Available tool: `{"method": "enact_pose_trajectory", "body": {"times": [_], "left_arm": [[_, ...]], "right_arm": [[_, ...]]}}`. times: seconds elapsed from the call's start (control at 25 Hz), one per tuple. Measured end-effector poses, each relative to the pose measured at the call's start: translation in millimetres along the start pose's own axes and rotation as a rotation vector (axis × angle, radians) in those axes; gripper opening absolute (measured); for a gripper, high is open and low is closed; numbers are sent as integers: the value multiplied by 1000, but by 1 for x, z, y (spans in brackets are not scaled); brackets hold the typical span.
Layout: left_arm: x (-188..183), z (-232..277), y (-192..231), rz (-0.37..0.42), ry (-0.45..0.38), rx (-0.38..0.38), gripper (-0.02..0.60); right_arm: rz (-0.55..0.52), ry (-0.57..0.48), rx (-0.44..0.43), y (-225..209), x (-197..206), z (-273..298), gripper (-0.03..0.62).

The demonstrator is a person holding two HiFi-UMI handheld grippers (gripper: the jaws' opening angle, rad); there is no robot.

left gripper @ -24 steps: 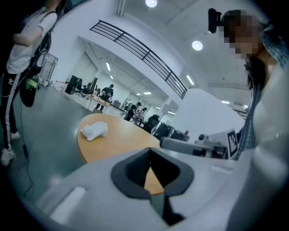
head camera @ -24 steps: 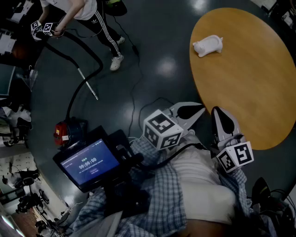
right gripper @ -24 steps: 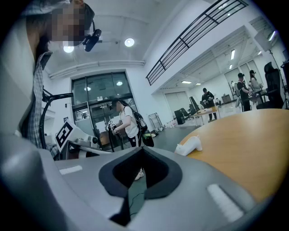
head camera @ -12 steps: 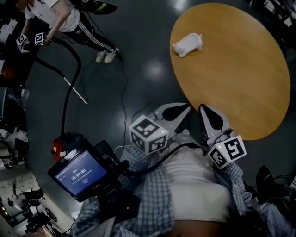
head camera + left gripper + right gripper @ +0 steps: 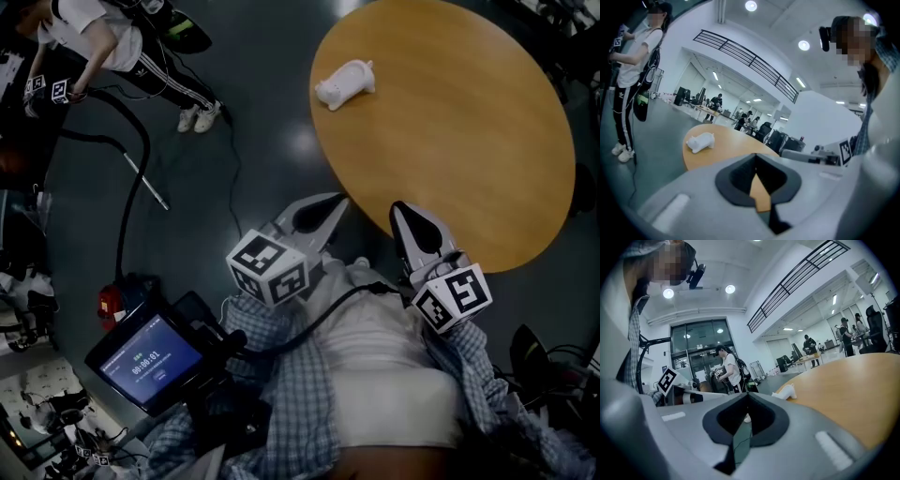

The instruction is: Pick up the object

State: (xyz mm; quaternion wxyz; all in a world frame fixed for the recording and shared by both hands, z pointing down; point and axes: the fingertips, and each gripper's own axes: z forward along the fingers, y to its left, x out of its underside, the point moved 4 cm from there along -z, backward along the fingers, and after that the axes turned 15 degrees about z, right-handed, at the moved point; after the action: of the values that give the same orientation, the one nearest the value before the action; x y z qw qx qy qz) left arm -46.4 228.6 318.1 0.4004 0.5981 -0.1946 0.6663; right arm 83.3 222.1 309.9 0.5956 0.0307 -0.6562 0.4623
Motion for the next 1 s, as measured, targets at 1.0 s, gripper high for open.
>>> {"method": "enact_pose_trajectory", "body": {"times": [1.0], "left_arm": [[-33, 125, 119, 69, 97, 132, 3]], "right_arm": [[0, 55, 127, -85, -32, 112, 6]]}}
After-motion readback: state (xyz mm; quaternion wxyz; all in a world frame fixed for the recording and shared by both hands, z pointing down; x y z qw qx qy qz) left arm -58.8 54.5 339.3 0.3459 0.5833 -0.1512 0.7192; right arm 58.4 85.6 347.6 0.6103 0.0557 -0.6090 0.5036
